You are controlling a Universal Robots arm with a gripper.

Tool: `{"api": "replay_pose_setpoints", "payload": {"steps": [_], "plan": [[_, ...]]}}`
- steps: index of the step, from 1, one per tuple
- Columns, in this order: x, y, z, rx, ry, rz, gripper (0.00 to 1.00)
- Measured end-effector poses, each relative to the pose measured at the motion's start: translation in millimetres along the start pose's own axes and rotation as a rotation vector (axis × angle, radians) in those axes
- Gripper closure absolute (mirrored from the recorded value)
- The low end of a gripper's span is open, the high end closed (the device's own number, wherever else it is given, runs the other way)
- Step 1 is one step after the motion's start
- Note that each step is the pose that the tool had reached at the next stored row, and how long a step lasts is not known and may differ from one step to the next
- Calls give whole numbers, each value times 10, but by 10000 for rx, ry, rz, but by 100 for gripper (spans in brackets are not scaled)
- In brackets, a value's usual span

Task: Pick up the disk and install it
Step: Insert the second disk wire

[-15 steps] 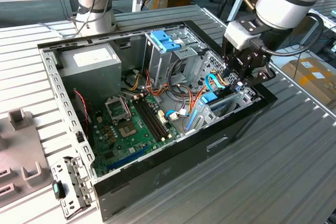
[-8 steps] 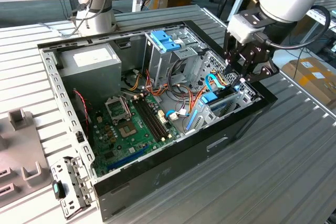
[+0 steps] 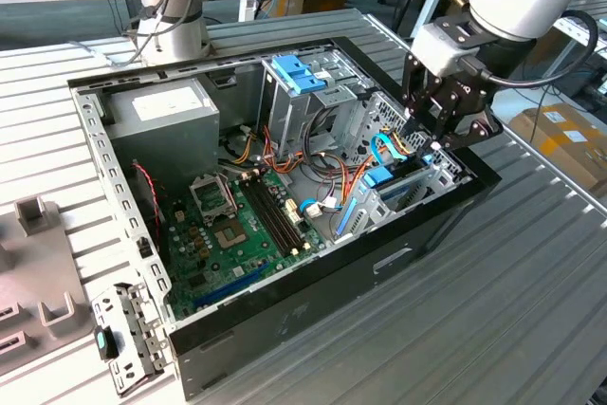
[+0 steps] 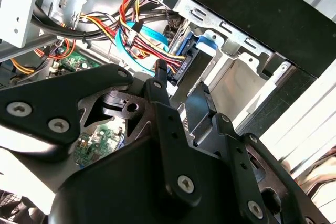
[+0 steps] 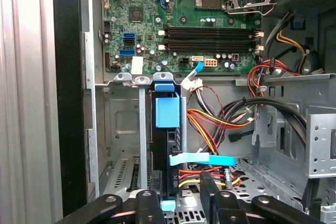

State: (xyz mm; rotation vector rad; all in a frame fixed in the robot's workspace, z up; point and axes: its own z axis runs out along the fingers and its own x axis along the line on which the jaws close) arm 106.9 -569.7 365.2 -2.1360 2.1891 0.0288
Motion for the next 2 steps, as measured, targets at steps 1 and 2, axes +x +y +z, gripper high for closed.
{"api": "replay_pose_setpoints", "payload": {"steps": [1, 2], "plan": [[0, 0, 0, -1, 0, 0, 58], [0, 0, 0, -2, 0, -1, 58]]}}
